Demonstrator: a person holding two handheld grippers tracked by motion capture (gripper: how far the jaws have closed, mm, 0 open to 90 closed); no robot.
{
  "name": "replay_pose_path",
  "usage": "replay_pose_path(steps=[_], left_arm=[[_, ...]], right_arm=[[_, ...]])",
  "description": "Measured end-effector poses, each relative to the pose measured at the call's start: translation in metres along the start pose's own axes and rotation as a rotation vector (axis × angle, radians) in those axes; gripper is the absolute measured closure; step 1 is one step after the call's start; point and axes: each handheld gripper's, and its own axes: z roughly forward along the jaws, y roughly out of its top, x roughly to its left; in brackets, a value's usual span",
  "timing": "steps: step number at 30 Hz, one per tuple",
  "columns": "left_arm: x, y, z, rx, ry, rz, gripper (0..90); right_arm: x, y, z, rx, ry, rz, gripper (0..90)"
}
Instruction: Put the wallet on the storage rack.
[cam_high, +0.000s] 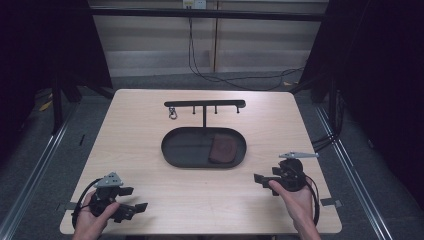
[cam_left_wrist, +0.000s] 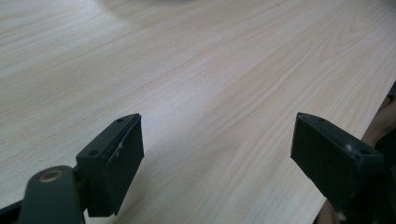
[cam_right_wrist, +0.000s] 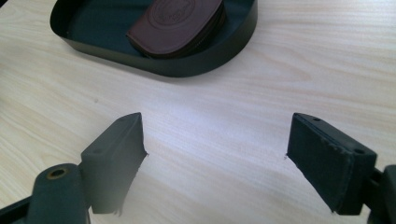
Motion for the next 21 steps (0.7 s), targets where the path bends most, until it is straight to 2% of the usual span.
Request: replay_pose_path(steps=[6, 10, 13, 17, 19, 21], left_arm=[[-0.001, 0.000, 0.000, -0.003, -0.011, 0.003, 17.0], [0.000, 0.000, 0.001, -0.001, -0.003, -0.006, 17.0], [0.002, -0.001, 0.002, 0.007, -0.004, -0.029, 17.0], [0.001, 0.000, 0.001, 0.003, -0.004, -0.022, 17.0], [0.001, 0.000, 0.001, 0.003, -0.006, -0.020, 17.0], [0.001, 0.000, 0.001, 0.004, -0.012, -0.020, 17.0]], right_arm=[[-0.003, -0.013, -0.006, -0.006, -0.021, -0.026, 20.8], [-0.004, -0.025, -0.007, -0.001, -0.033, -0.035, 20.2], [-0.005, -0.032, -0.008, 0.002, -0.033, -0.026, 17.4], [-0.009, -0.043, -0.007, 0.003, -0.035, -0.006, 18.4], [-0.012, -0.047, -0.005, 0.001, -0.049, -0.008, 18.7], [-0.016, -0.049, -0.002, 0.026, -0.079, -0.015, 18.6]])
